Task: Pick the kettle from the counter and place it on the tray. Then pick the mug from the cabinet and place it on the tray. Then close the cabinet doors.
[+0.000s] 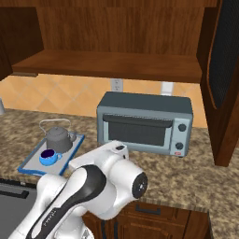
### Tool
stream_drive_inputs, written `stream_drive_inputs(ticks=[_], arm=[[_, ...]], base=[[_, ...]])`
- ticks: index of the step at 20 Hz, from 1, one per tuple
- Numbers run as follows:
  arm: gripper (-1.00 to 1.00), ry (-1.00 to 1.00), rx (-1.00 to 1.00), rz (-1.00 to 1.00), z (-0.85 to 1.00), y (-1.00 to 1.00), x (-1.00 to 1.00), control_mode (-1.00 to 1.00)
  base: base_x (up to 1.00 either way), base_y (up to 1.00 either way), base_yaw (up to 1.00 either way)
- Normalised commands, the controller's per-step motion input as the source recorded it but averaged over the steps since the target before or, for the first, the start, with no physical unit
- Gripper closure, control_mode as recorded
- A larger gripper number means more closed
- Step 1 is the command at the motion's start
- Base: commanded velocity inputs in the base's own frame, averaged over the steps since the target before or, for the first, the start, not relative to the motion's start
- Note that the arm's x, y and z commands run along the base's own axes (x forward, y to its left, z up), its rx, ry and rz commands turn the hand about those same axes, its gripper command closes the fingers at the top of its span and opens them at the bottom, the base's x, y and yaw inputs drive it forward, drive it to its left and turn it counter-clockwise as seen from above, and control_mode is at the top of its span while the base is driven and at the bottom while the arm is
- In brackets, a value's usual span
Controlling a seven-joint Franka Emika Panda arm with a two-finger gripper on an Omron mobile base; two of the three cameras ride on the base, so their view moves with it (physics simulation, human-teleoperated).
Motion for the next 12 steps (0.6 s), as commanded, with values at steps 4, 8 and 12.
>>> stream_drive_inputs(ticks=[4, 8, 12], arm=[[-1.0, -0.08, 0.05, -0.15, 0.16, -0.67, -0.33, -1.0], [-1.0, -0.08, 0.0, -0.08, 0.33, -0.71, -0.13, -1.0], [-1.0, -0.11, 0.0, -0.05, 0.39, -0.76, -0.1, -1.0]], base=[[0.0, 0.0, 0.0], [0.0, 0.0, 0.0], [0.0, 0.0, 0.0]])
